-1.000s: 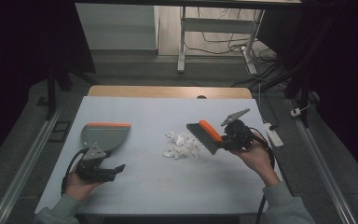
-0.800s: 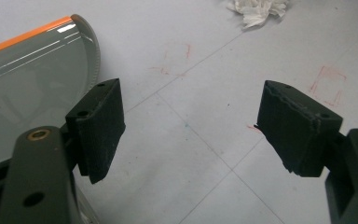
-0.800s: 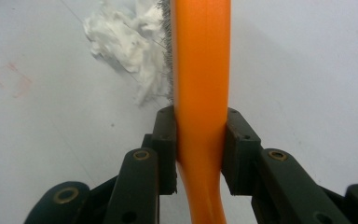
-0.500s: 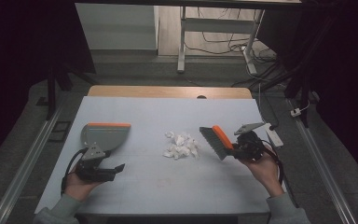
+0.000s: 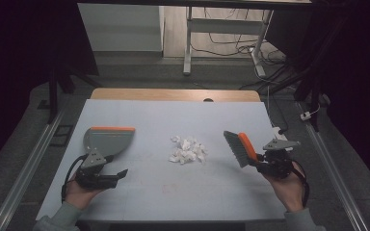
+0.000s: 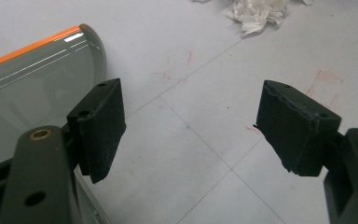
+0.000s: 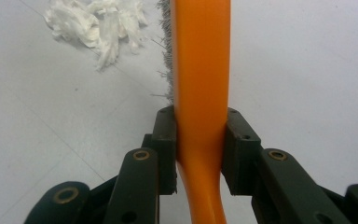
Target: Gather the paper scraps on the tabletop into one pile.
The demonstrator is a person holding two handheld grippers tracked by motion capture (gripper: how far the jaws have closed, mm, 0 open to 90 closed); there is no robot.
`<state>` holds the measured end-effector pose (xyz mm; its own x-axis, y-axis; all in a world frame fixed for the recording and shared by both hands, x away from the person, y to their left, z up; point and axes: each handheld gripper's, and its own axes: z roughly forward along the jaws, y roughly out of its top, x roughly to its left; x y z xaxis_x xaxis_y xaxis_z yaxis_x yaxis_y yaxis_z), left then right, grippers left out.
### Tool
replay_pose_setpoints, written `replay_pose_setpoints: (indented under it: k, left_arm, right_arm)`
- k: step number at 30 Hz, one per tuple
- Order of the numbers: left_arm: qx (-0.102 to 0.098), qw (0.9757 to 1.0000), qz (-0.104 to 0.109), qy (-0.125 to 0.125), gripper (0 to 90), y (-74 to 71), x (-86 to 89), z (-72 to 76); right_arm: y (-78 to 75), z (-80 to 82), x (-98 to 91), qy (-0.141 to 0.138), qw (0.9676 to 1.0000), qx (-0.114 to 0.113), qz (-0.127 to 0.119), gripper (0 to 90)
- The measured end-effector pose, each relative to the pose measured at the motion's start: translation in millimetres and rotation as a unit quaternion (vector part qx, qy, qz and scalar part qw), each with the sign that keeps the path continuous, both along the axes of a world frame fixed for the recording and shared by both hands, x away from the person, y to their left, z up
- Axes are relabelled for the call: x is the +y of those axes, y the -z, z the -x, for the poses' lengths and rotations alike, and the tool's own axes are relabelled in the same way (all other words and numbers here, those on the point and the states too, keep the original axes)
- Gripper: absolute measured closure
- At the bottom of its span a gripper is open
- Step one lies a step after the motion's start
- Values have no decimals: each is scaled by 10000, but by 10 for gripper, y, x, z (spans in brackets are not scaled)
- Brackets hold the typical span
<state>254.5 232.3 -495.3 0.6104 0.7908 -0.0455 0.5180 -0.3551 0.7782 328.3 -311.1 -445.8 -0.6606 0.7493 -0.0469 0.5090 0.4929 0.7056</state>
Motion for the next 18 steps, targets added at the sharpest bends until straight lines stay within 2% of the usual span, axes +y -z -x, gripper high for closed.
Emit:
replay_pose_setpoints:
  k: [18]
  left_arm:
    - [-13, 10000, 16, -30, 247, 0, 11, -5]
  right_arm:
    - [-7, 22, -84, 12, 9999, -95, -37, 696]
